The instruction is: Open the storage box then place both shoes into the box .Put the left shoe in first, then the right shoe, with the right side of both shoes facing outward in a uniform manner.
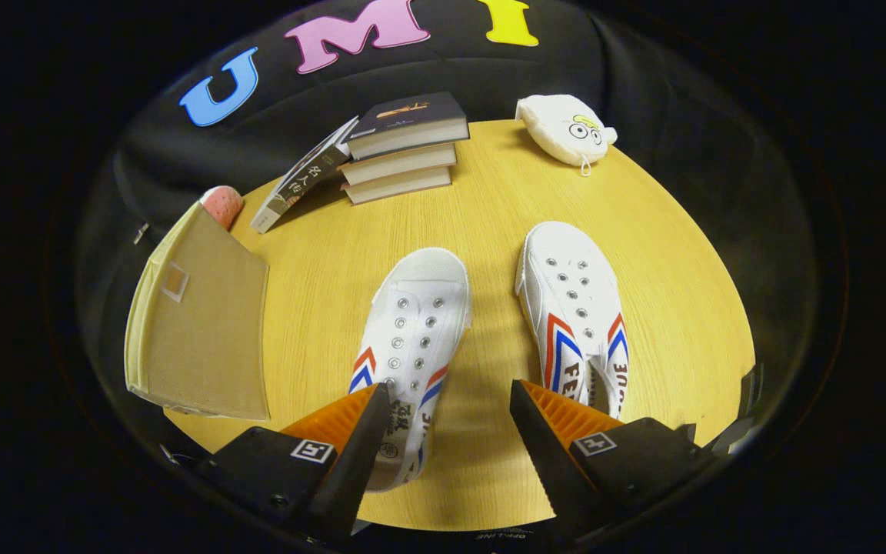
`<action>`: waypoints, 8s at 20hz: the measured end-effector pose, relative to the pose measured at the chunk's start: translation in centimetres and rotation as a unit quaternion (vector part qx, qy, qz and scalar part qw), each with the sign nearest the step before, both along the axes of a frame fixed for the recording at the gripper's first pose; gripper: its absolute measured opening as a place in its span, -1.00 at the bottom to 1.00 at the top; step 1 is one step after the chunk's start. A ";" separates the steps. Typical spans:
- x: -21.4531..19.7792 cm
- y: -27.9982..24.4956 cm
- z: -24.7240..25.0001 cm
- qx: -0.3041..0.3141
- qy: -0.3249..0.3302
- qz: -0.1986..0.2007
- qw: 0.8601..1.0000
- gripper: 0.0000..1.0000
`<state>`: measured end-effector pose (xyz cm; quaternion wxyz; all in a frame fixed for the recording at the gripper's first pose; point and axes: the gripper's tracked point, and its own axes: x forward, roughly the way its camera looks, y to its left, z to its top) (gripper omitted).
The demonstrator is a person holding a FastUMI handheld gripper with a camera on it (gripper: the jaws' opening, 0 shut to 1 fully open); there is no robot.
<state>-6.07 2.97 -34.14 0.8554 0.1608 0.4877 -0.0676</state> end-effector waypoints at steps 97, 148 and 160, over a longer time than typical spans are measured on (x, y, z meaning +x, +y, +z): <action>-0.8 -8.4 10.6 -0.035 -0.027 0.038 0.998 0.97; -2.9 -12.4 -3.4 0.169 0.100 0.000 0.981 -0.76; -2.0 -8.1 6.7 0.179 0.030 0.010 0.983 -0.85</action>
